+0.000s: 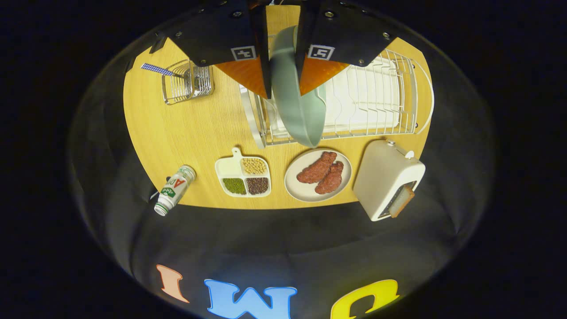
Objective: Take the plate from the dish rack, then take the spoon from the basket and place it into the plate.
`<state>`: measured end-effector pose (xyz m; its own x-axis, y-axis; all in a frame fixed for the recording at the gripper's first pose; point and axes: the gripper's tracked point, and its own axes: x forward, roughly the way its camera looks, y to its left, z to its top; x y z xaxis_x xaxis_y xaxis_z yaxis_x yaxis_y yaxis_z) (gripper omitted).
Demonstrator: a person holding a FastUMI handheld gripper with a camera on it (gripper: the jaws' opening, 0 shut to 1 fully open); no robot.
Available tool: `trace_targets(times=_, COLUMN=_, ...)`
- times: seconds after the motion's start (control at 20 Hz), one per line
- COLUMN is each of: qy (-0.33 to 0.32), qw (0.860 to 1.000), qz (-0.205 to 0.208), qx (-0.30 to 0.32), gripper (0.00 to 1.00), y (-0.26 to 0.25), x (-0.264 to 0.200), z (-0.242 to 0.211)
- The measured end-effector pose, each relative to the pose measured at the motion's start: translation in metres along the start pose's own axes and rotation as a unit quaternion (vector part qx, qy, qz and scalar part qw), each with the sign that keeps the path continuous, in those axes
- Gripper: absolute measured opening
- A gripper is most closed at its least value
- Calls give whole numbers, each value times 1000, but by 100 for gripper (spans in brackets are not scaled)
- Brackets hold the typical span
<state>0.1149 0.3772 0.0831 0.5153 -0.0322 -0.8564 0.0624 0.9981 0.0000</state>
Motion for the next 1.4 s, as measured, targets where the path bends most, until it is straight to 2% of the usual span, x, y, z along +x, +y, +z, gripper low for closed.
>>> trace_targets(times=0.1, qy=8, qw=1000, qz=-19, qx=-11, gripper=21, y=0, x=1, z=1)
trace_targets(times=0.15, qy=9, qw=999, qz=-38, qx=-28, gripper=21, y=-4, x=5, z=1)
trace_targets(times=0.2, qy=12, qw=999, qz=-46, qx=-28, gripper=15, y=-4, x=-1, z=2)
trace_targets(times=0.35, qy=16, qw=995, qz=-92, qx=-36, gripper=15, y=-5, x=-12, z=6)
trace_targets(times=0.55, qy=20, qw=986, qz=-139, qx=-94, gripper=15, y=5, x=-25, z=14)
trace_targets(times=0.75, qy=-13, qw=975, qz=-185, qx=-123, gripper=14, y=3, x=-37, z=39)
trace_targets(times=1.1, qy=-22, qw=983, qz=-156, qx=-91, gripper=14, y=-9, x=-55, z=49)
trace_targets(times=1.4, qy=-36, qw=993, qz=-101, qx=-53, gripper=15, y=-30, x=-85, z=48)
